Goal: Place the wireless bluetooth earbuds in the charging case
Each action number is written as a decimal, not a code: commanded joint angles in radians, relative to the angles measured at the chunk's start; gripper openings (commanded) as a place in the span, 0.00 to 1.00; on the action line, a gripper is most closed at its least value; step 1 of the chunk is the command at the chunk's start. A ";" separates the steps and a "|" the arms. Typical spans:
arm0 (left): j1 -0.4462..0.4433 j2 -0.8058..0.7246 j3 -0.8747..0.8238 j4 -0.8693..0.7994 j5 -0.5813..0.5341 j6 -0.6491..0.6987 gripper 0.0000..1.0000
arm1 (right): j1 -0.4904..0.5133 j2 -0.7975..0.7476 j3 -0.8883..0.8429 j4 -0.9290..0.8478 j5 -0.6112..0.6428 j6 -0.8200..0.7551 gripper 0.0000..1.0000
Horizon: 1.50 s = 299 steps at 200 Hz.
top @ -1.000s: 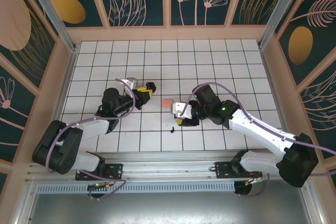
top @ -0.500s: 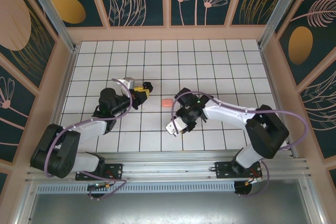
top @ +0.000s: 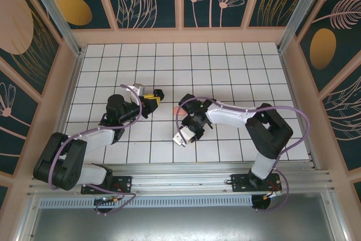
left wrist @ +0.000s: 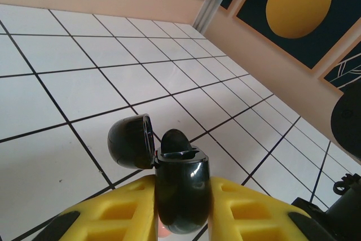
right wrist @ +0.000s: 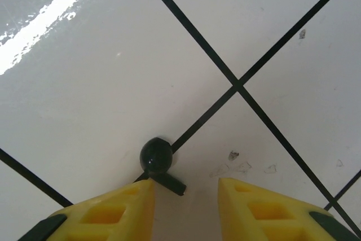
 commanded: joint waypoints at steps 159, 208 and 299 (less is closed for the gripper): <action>0.007 -0.007 0.006 -0.003 0.031 0.028 0.24 | 0.002 0.088 0.067 0.065 -0.066 0.103 0.32; 0.008 -0.015 0.007 -0.009 0.034 0.031 0.24 | -0.023 0.054 0.091 0.029 -0.135 0.160 0.32; 0.007 -0.011 0.010 -0.008 0.041 0.029 0.24 | -0.001 0.110 0.118 -0.019 -0.082 0.231 0.33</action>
